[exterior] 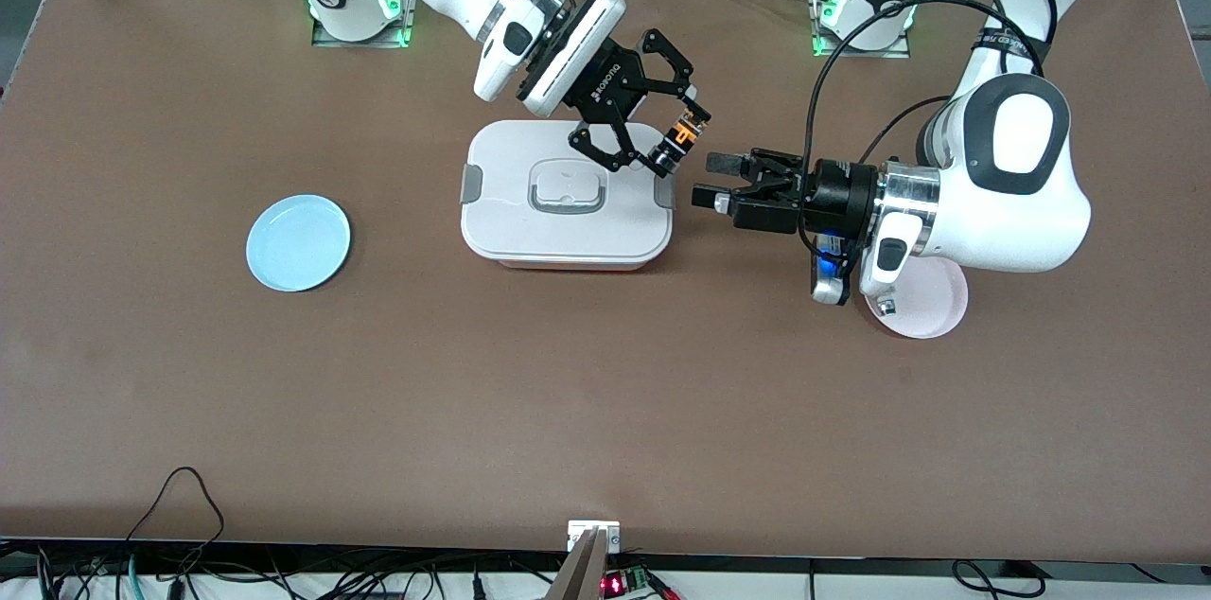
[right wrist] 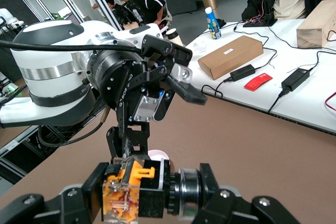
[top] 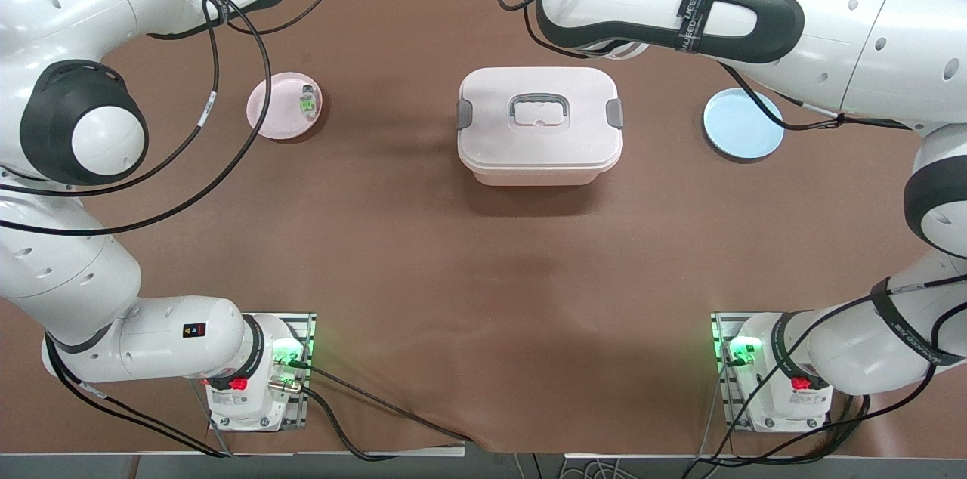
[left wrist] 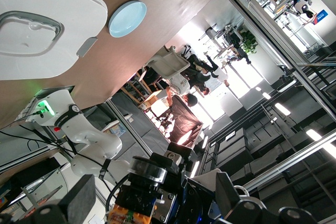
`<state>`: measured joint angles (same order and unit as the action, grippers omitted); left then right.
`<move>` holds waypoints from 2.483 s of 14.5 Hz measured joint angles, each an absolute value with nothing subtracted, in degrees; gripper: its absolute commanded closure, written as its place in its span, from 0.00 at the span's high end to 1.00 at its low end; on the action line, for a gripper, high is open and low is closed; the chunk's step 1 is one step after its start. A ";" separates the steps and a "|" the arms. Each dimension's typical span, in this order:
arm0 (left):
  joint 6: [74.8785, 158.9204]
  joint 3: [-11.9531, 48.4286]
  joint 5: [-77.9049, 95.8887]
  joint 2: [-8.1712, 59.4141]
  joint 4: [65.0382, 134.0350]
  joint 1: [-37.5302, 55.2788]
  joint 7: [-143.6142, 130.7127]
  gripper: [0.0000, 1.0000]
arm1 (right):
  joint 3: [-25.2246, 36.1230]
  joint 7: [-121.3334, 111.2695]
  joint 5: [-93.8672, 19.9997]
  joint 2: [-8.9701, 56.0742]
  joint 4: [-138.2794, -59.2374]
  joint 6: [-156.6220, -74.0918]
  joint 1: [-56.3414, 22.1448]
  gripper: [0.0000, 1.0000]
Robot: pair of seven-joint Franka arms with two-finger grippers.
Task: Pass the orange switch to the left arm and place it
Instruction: 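Close the left gripper on the orange switch beside the right gripper, then open the right gripper and pull it back while the left gripper holds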
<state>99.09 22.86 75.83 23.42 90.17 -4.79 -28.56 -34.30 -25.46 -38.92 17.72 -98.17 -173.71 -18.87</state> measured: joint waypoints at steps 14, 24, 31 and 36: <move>98.85 25.50 75.83 21.16 93.10 -4.58 -28.61 0.39 | -34.29 -25.46 -38.92 17.72 -97.76 -173.93 -18.87 0.13; 97.84 25.45 76.51 20.68 93.20 -5.55 -28.57 0.00 | -34.34 -23.91 -39.30 17.79 -96.53 -173.91 -19.13 1.00; 96.96 24.78 72.76 20.73 93.00 -11.42 -28.53 0.00 | -34.27 -19.21 -39.30 17.79 -94.76 -171.43 -19.09 1.00; 93.25 24.55 50.78 20.94 92.89 -16.22 -27.95 0.00 | -29.54 -14.05 -39.30 17.36 -91.45 -153.20 -17.41 1.00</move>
